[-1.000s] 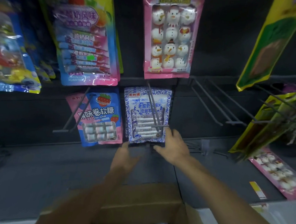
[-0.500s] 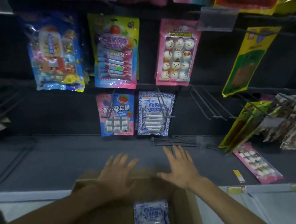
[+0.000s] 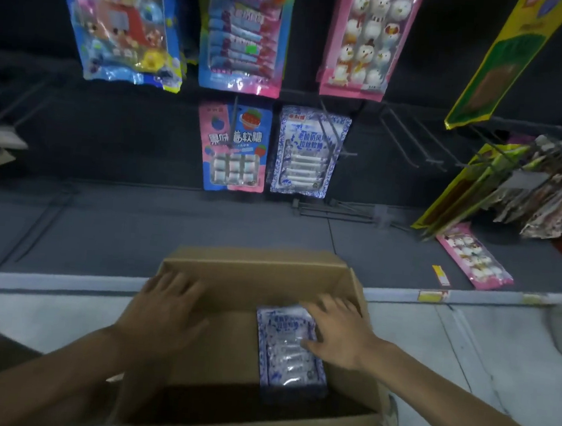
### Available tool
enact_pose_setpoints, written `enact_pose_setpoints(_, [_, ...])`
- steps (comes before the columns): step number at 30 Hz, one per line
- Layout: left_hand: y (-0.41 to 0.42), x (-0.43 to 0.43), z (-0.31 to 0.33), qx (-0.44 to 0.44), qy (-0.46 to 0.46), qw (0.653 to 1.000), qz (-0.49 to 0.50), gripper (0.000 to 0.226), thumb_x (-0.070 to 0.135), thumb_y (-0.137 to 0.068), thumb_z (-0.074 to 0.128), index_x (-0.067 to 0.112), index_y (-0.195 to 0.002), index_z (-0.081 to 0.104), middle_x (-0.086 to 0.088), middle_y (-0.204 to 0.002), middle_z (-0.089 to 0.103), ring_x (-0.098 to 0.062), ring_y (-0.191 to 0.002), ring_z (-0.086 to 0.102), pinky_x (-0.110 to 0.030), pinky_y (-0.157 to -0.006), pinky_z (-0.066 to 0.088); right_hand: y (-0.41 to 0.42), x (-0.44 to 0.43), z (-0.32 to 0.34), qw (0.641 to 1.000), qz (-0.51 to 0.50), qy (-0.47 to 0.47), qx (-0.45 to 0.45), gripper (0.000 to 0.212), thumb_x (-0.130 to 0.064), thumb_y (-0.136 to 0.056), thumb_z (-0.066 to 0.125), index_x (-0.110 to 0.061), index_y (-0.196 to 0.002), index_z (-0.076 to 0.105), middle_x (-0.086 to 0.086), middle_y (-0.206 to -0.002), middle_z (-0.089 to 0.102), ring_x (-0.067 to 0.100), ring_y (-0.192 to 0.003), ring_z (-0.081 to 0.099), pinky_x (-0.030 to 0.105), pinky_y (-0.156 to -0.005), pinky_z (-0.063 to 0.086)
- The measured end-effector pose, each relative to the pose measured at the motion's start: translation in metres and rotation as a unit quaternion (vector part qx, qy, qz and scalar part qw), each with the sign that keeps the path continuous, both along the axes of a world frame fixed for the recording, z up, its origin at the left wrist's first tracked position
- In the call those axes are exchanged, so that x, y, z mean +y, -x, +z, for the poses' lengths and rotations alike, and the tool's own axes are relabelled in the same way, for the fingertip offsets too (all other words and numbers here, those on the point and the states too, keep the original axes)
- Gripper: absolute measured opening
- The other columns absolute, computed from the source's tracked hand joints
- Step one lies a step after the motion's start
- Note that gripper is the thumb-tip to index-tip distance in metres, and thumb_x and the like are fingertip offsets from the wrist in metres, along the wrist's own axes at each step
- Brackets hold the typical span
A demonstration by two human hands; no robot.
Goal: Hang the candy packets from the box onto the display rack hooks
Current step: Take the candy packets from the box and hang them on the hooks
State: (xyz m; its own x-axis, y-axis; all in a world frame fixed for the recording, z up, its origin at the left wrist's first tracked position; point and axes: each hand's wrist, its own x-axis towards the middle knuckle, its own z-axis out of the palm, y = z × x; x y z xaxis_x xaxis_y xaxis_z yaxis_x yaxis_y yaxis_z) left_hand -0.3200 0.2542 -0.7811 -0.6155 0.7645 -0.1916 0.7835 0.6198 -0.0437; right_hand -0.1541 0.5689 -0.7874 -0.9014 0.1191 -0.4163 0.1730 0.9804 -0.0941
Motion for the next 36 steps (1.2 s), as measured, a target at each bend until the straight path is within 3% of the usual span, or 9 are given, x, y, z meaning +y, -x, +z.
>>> enact_pose_setpoints(4, [0.005,-0.027,-0.032,0.000,0.006,1.000,0.020,0.075,0.062,-0.092,0.034,0.017,-0.148,0.058,-0.021,-0.151,0.055,-0.046,-0.137,0.053,-0.064,-0.105,0.049,0.001,-0.014,-0.048,0.996,0.033,-0.024,-0.082,0.075,-0.054,-0.099,0.059,-0.025,-0.163,0.031,0.014,-0.162,0.032,0.035,-0.149,0.034,0.047,-0.122,0.029])
enact_pose_setpoints(7, [0.006,-0.042,-0.058,-0.028,0.013,0.999,0.042,0.079,0.062,-0.096,0.018,0.023,-0.164,0.031,-0.018,-0.172,0.020,-0.043,-0.157,0.022,-0.064,-0.121,0.031,0.002,-0.025,-0.085,0.987,0.062,-0.037,-0.141,0.070,-0.047,-0.098,0.063,-0.023,-0.159,0.038,0.016,-0.159,0.035,0.037,-0.146,0.037,0.046,-0.118,0.036])
enact_pose_setpoints(9, [0.004,-0.048,-0.074,-0.047,0.023,0.997,0.051,0.080,0.062,-0.096,0.013,0.025,-0.166,0.021,-0.015,-0.174,0.008,-0.043,-0.159,0.011,-0.063,-0.119,0.033,0.001,-0.032,-0.110,0.979,0.084,-0.045,-0.179,0.068,-0.043,-0.097,0.064,-0.022,-0.157,0.041,0.016,-0.158,0.038,0.038,-0.144,0.040,0.046,-0.118,0.037])
enact_pose_setpoints(13, [-0.004,-0.049,-0.091,-0.005,0.062,0.998,0.016,0.069,0.054,-0.092,0.058,0.016,-0.150,0.055,-0.024,-0.159,0.040,-0.055,-0.150,0.027,-0.066,-0.111,0.041,0.006,-0.046,-0.154,0.963,0.124,-0.057,-0.232,0.060,-0.031,-0.097,0.063,-0.023,-0.154,0.047,0.016,-0.157,0.039,0.039,-0.145,0.038,0.051,-0.119,0.036])
enact_pose_setpoints(15, [-0.009,-0.050,-0.096,0.022,0.068,0.997,-0.005,0.062,0.049,-0.087,0.068,0.014,-0.138,0.064,-0.025,-0.148,0.051,-0.058,-0.142,0.033,-0.067,-0.106,0.040,0.015,-0.054,-0.172,0.958,0.143,-0.061,-0.241,0.053,-0.023,-0.100,0.059,-0.021,-0.152,0.049,0.016,-0.158,0.038,0.039,-0.146,0.038,0.049,-0.117,0.038])
enact_pose_setpoints(22, [-0.013,-0.056,-0.104,0.005,0.000,1.000,-0.005,0.052,0.034,-0.093,0.068,0.005,-0.136,0.064,-0.030,-0.146,0.052,-0.061,-0.142,0.028,-0.074,-0.116,0.026,0.060,-0.082,-0.221,0.927,0.288,-0.138,-0.194,0.047,-0.012,-0.105,0.053,-0.014,-0.152,0.051,0.019,-0.161,0.039,0.042,-0.150,0.036,0.053,-0.120,0.037])
enact_pose_setpoints(28, [-0.010,-0.059,-0.108,-0.008,0.046,0.999,-0.008,0.044,0.037,-0.099,0.057,0.008,-0.130,0.070,-0.027,-0.138,0.060,-0.066,-0.147,0.013,-0.074,-0.120,0.018,0.082,-0.082,-0.249,0.879,0.361,-0.208,-0.233,0.055,-0.026,-0.104,0.061,-0.025,-0.156,0.045,0.009,-0.163,0.040,0.037,-0.151,0.034,0.049,-0.113,0.042])
enact_pose_setpoints(33, [-0.010,-0.059,-0.103,-0.003,0.087,0.996,-0.008,0.039,0.040,-0.099,0.059,0.012,-0.121,0.075,-0.021,-0.130,0.067,-0.065,-0.150,0.003,-0.072,-0.121,0.020,0.081,-0.080,-0.256,0.825,0.437,-0.247,-0.260,0.056,-0.023,-0.106,0.055,-0.030,-0.160,0.042,0.005,-0.168,0.036,0.037,-0.155,0.030,0.065,-0.124,0.019])
enact_pose_setpoints(36, [-0.010,-0.057,-0.100,-0.003,0.087,0.996,-0.002,0.039,0.040,-0.100,0.052,0.014,-0.117,0.076,-0.019,-0.126,0.068,-0.064,-0.148,0.013,-0.071,-0.121,0.020,0.080,-0.079,-0.244,0.800,0.477,-0.295,-0.213,0.057,-0.028,-0.108,0.052,-0.029,-0.162,0.036,0.002,-0.168,0.035,0.031,-0.155,0.031,0.062,-0.128,0.012])
